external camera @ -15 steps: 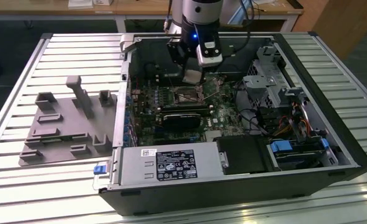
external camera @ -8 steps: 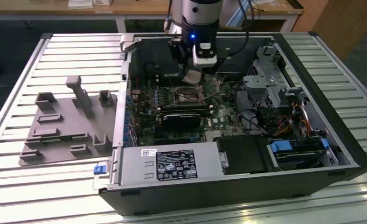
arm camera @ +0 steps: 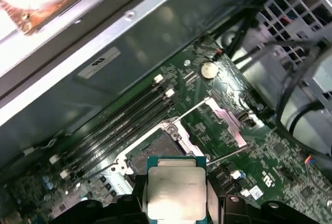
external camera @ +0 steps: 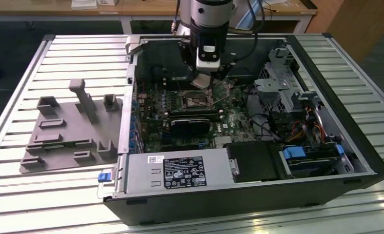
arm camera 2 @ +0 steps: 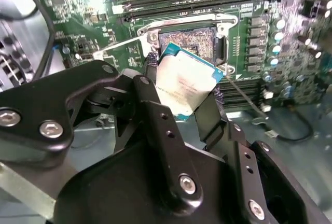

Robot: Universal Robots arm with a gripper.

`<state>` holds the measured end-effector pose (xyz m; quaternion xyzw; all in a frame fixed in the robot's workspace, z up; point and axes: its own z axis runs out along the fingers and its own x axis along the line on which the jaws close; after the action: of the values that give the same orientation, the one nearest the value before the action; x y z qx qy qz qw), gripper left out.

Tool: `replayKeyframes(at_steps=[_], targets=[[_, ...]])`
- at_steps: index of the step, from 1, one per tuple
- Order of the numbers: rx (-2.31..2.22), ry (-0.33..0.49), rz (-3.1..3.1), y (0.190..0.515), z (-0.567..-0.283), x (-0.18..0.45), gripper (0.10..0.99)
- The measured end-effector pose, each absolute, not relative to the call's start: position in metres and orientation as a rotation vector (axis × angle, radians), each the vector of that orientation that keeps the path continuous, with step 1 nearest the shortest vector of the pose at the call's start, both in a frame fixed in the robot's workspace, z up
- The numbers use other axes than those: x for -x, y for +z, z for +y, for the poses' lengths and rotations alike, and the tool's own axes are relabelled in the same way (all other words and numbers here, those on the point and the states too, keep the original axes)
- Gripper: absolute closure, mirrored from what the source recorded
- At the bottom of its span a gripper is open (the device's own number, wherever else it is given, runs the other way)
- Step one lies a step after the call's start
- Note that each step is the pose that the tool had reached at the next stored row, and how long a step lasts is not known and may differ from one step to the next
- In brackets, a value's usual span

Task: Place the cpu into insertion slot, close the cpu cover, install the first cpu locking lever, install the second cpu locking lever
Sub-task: 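Place the cpu into insertion slot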

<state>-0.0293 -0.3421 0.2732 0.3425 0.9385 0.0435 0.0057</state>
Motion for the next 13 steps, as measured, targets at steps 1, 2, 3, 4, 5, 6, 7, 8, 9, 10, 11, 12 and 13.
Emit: replayKeyframes(at_steps=[1,2,3,4,5,6,7,8,9,10,11,12,13], targets=[[-1.099,0.136,2.927,0.2728,-0.3421,0.0293,0.549],[-1.125,0.136,2.916,0.2725,-0.3421,0.0293,0.549],[-1.151,0.136,2.905,0.2722,-0.3421,0.0293,0.549],[-1.177,0.136,2.894,0.2718,-0.3421,0.0293,0.549],[-1.203,0.135,2.883,0.2715,-0.3421,0.0293,0.549],[-1.228,0.135,2.871,0.2711,-0.3421,0.0293,0.549],[-1.255,0.135,2.858,0.2707,-0.3421,0.0293,0.549],[-1.280,0.134,2.846,0.2702,-0.3421,0.0293,0.549],[-1.306,0.134,2.834,0.2697,-0.3421,0.0293,0.549],[-1.331,0.134,2.821,0.2692,-0.3421,0.0293,0.549],[-1.356,0.134,2.809,0.2687,-0.3421,0.0293,0.549],[-1.381,0.133,2.796,0.2682,-0.3421,0.0293,0.549],[-1.405,0.133,2.782,0.2677,-0.3421,0.0293,0.549]])
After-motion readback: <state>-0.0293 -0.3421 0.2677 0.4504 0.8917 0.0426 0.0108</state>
